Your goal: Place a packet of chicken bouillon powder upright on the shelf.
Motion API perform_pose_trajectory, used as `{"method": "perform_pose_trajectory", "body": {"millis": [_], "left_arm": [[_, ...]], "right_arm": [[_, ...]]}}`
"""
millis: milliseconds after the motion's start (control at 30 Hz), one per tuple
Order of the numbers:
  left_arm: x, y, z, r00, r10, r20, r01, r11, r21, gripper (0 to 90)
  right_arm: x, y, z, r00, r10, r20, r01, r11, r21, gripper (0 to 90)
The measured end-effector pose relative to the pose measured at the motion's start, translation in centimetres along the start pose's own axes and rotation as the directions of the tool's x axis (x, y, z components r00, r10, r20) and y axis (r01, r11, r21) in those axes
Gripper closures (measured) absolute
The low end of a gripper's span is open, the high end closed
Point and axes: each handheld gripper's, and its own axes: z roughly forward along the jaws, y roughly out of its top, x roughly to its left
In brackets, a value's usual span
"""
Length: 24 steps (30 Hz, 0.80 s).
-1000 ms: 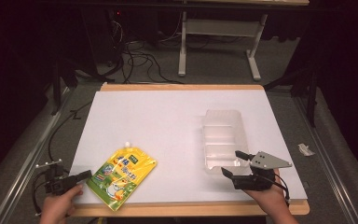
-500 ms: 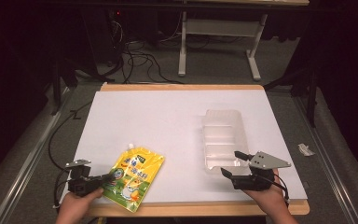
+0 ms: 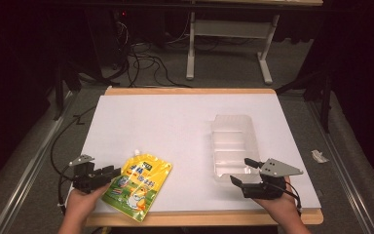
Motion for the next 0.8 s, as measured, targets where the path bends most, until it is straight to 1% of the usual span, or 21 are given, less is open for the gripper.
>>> {"method": "perform_pose_trajectory", "body": {"millis": [33,100,133,200,233,300,333,367,433,467,500,533,567,600,633,667,700,800], "left_arm": [[0.3,0.2,0.2,0.9999,-0.002,0.017,0.002,1.0000,-0.004,54.9],[0.7,0.7,0.6,0.9999,0.002,0.014,-0.002,1.0000,-0.003,54.0],[0.7,0.9,0.8,0.9997,-0.004,0.026,0.005,1.0000,-0.004,54.4],[0.6,1.1,1.5,0.9994,-0.017,0.030,0.017,0.9998,0.005,54.3],[0.6,1.1,1.9,0.9990,-0.027,0.035,0.026,0.9993,0.026,54.4],[0.4,1.0,2.2,0.9992,-0.019,0.036,0.016,0.9978,0.064,54.6],[0.4,0.9,2.1,0.9988,-0.022,0.045,0.019,0.9973,0.072,56.0],[0.4,0.8,2.0,0.9983,-0.029,0.050,0.026,0.9974,0.067,56.0],[0.7,0.3,1.5,0.9951,-0.064,0.075,0.059,0.9963,0.062,56.8],[0.9,0.0,1.5,0.9929,-0.077,0.091,0.070,0.9944,0.079,58.7],[1.1,-0.3,1.5,0.9879,-0.097,0.121,0.086,0.9918,0.095,58.7],[1.3,-0.5,1.5,0.9838,-0.115,0.138,0.103,0.9907,0.089,60.6],[1.4,-0.5,1.5,0.9782,-0.134,0.159,0.120,0.9880,0.098,60.6],[1.4,-0.6,1.6,0.9743,-0.144,0.173,0.127,0.9863,0.106,61.1],[1.3,-0.7,1.6,0.9746,-0.140,0.175,0.123,0.9869,0.105,62.9],[1.2,-0.7,1.7,0.9742,-0.142,0.175,0.124,0.9860,0.112,66.7],[1.1,-0.7,1.7,0.9755,-0.138,0.171,0.120,0.9863,0.113,66.7],[0.9,-0.9,1.7,0.9748,-0.134,0.178,0.112,0.9856,0.126,74.4]], "right_arm": [[0.0,0.0,0.2,1.0000,-0.007,-0.003,0.007,1.000,0.003,21.6],[0.0,-0.1,0.3,1.0000,-0.004,-0.005,0.004,1.000,0.005,21.6],[0.0,-0.1,0.4,1.0000,-0.001,-0.005,0.001,1.000,0.007,21.6],[0.0,-0.1,0.4,1.0000,-0.002,-0.003,0.002,1.000,0.015,21.6],[0.0,-0.1,0.5,1.0000,0.000,-0.003,0.000,1.000,0.017,21.6],[0.0,-0.1,0.5,1.0000,-0.006,-0.002,0.006,1.000,0.018,21.6],[0.1,-0.1,0.4,1.0000,-0.007,-0.001,0.007,1.000,0.013,21.7],[0.1,-0.1,0.4,1.0000,-0.007,-0.001,0.007,1.000,0.013,21.7],[0.1,-0.1,0.3,1.0000,-0.001,0.002,0.001,1.000,0.013,21.7],[0.0,-0.1,0.3,1.0000,-0.001,-0.001,0.001,1.000,0.012,21.8],[0.0,-0.1,0.3,1.0000,-0.001,-0.001,0.001,1.000,0.012,21.8],[0.0,-0.1,0.3,1.0000,-0.003,-0.002,0.003,1.000,0.011,21.8],[0.0,-0.1,0.3,1.0000,-0.003,-0.002,0.003,1.000,0.011,21.8],[0.0,-0.1,0.3,1.0000,-0.005,-0.002,0.005,1.000,0.016,21.7],[0.1,-0.1,0.3,1.0000,-0.009,-0.002,0.009,1.000,0.015,21.8],[0.2,0.0,0.3,1.0000,-0.008,-0.001,0.008,1.000,0.013,21.8],[0.2,0.0,0.3,1.0000,-0.008,-0.001,0.008,1.000,0.013,21.8],[0.1,0.0,0.2,0.9999,-0.011,0.001,0.011,1.000,0.013,21.9]]}}
